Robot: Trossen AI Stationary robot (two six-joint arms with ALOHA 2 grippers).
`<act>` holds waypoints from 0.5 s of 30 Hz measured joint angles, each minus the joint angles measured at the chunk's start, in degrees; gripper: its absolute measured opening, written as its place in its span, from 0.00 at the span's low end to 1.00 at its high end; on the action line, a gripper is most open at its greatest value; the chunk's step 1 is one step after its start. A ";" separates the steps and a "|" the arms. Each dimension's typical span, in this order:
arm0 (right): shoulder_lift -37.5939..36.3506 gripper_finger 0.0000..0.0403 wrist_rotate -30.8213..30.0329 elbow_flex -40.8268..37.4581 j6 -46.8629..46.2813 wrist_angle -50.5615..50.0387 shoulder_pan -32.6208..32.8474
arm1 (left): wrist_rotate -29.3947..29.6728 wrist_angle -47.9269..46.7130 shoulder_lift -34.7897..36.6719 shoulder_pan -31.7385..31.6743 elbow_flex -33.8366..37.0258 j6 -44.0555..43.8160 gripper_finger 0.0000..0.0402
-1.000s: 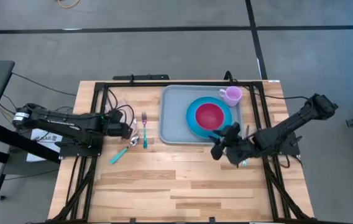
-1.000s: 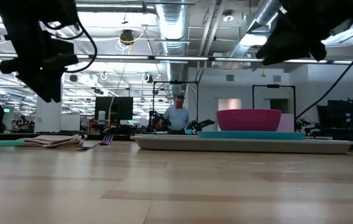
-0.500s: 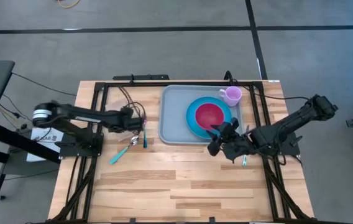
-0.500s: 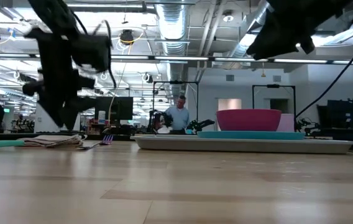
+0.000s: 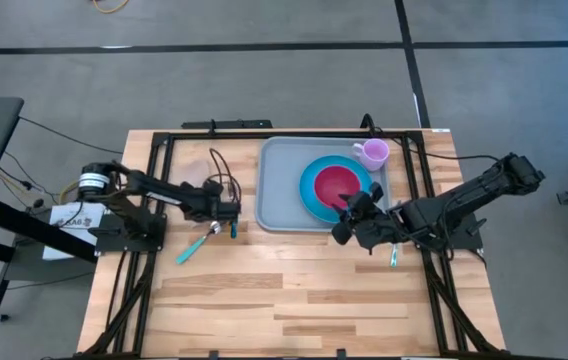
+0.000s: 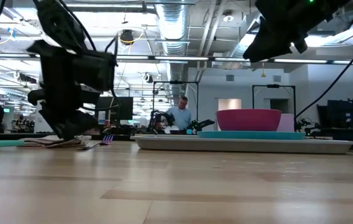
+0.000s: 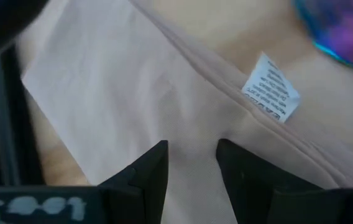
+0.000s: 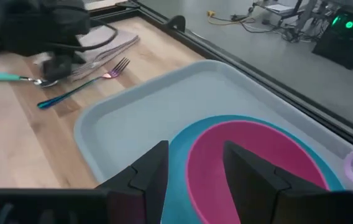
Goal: Set up tray
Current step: Put the brown napkin on the gray serving tray to the left of the blue plate
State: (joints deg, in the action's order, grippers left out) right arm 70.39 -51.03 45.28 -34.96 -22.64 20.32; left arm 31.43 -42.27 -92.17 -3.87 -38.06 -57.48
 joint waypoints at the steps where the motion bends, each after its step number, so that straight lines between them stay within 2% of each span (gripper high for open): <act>1: 0.00 0.36 0.03 0.00 0.07 0.00 -0.21 | -0.69 -0.63 0.35 1.18 -0.03 0.25 0.34; 6: 0.00 0.37 0.12 0.00 0.08 0.01 -0.23 | -3.74 -2.60 1.34 7.02 0.02 0.77 0.34; 11: 0.00 0.36 0.13 0.00 0.06 0.03 -0.23 | -0.77 -3.82 1.04 11.87 -0.57 -4.09 0.34; 15: 0.00 0.36 0.13 0.00 0.06 0.37 -0.23 | -3.29 -6.63 0.97 14.77 -3.39 -6.07 0.33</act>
State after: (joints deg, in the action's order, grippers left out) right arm 70.39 -50.89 45.28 -34.89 -22.28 20.10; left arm 28.14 -48.90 -91.20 10.90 -41.45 -63.54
